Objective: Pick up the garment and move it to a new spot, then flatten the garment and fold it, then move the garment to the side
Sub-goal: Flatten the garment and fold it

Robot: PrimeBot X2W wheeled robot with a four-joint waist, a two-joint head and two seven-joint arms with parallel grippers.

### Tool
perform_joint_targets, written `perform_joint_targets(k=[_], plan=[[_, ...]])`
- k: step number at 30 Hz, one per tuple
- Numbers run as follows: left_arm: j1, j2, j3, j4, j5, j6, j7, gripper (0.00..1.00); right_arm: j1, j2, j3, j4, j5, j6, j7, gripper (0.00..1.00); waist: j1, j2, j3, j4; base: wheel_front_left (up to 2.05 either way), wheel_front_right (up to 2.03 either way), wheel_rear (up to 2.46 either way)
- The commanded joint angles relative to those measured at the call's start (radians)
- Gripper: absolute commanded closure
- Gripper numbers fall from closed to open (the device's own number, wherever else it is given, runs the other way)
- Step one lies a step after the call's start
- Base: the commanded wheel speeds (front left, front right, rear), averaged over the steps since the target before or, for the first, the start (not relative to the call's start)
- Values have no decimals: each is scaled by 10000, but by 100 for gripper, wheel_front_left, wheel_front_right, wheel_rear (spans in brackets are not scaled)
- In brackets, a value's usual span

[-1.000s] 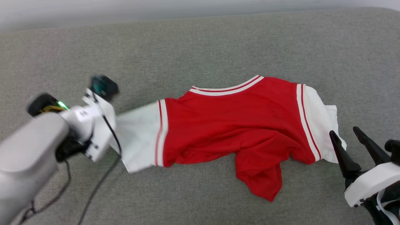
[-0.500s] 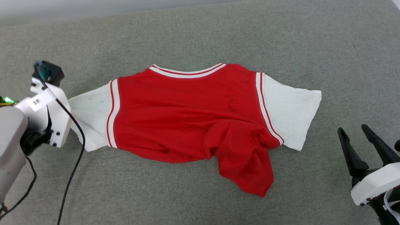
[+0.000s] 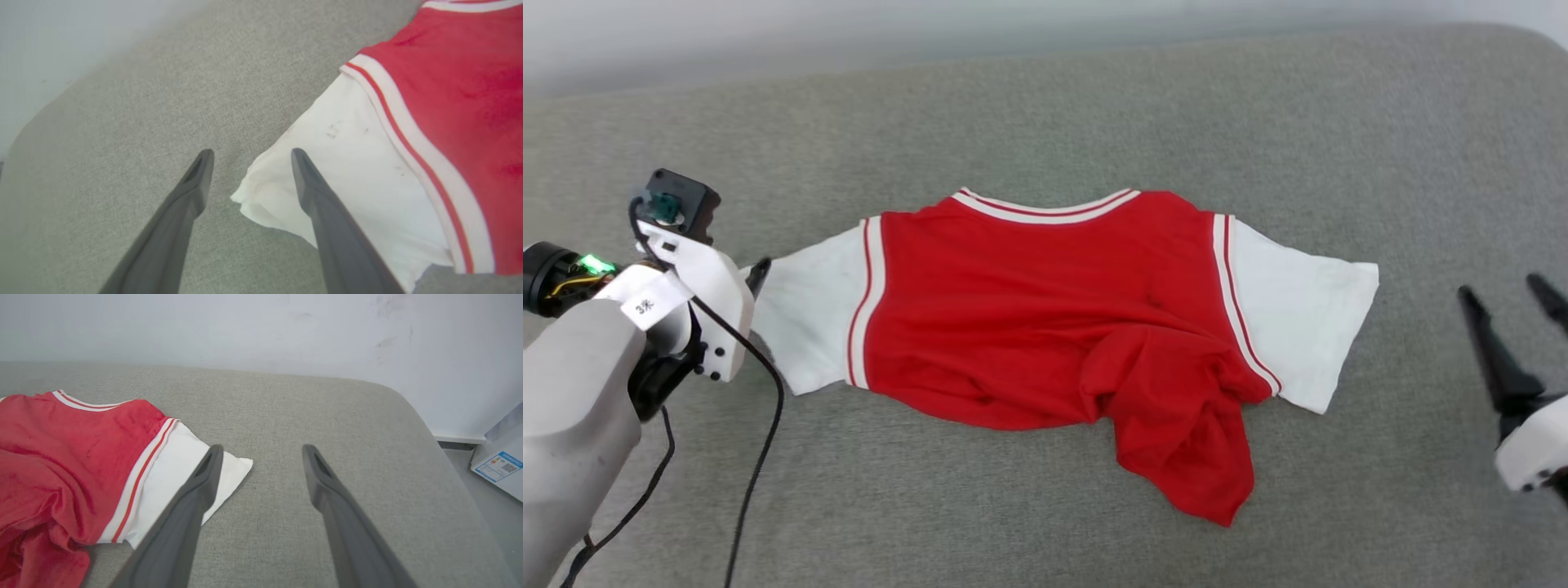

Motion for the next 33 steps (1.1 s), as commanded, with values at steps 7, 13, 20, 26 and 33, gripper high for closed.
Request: perform_joint_targets(k=[7,13,20,26,33], plan=[[566,-25,396,-1231,220,834,-1820,0,-1634,-1823,401,-152,256,-7,1099,0,0,0,-578,838,0,0,0],[709,48,360,-2119,367,1225,-1936,0,-2621,-2965,1475,458,1353,-7,3475,0,0,0,-374,1232,0,0,0],[508,89,356,-3010,479,1553,-1814,0,-3941,-3854,2710,1778,3129,-9,7429,0,0,0,146,1667,0,0,0],[219,50,341,-3419,566,1654,-1694,0,-4817,-3271,2951,2805,3446,-7,8892,0,0,0,695,1953,0,0,0],[-70,-51,383,-3532,564,1665,-1663,0,-4855,-2729,3735,3594,2972,-6,9092,0,0,0,1279,2085,0,0,0]])
